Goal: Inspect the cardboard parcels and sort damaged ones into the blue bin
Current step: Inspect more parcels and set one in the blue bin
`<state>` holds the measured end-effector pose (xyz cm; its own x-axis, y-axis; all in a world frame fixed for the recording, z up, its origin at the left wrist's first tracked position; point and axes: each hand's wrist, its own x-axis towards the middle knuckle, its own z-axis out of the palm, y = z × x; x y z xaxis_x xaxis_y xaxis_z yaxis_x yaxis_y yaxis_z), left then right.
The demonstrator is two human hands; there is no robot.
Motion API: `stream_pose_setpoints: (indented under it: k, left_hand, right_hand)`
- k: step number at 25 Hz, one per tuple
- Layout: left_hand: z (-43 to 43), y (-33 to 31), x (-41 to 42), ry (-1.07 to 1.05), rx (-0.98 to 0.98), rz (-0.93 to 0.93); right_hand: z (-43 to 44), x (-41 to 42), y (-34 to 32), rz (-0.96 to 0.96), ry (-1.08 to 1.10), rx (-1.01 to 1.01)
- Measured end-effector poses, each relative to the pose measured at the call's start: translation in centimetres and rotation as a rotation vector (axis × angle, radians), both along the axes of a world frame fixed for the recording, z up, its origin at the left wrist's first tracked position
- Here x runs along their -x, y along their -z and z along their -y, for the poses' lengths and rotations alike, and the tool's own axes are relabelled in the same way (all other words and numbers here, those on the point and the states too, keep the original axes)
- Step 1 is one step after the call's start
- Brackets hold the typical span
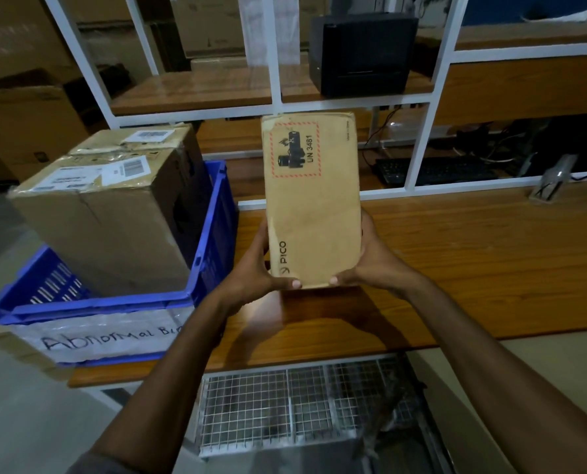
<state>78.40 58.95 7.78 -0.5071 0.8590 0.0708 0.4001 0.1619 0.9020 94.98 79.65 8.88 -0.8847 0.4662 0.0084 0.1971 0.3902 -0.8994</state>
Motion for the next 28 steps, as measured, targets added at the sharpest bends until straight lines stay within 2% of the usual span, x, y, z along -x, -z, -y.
stream_pose_setpoints:
  k: [5, 9, 15, 17, 20, 22, 25, 26, 28]
  left_hand:
    - [0.0, -3.2, 0.3, 0.008, -0.068, -0.051]
    - [-0.1, -4.5, -1.2, -0.093, -0.111, -0.086]
    - [-1.8, -5.5, -4.3, -0.101, 0.033, -0.408]
    - [-2.4, -4.1, -4.5, -0.066, 0.038, -0.353]
    - [-2.7, -2.6, -3.4, -0.019, -0.057, -0.119]
    - [-2.8, -1.4, -2.8, -0.05, -0.032, -0.147]
    - [-2.2, 0.4, -2.9, -0.244, 0.256, -0.331]
    - [-2.0, 1.0, -2.8, -0.299, 0.276, -0.313]
    - [-1.8, 0.7, -2.5, -0.368, 0.186, -0.227]
  right_hand:
    - [-0.8, 0.1, -1.7, -0.078, 0.063, 0.132]
    - [-1.1, 0.4, -2.5, -0.144, 0.056, 0.21]
    - [-0.1, 0.6, 0.8, -0.144, 0.171, 0.506]
    - [0.1, 0.7, 2.3, -0.122, 0.214, 0.498]
    - [-1.0, 0.7, 3.4, -0.092, 0.218, 0.418]
    - [-0.6, 0.4, 2.8, -0.099, 0.203, 0.427]
    - [-0.2, 0.3, 3.0, -0.122, 0.161, 0.426]
    - [-0.3, 0.4, 3.3, -0.12, 0.164, 0.425]
    - [-0.7, 0.5, 3.8, -0.125, 0.172, 0.426]
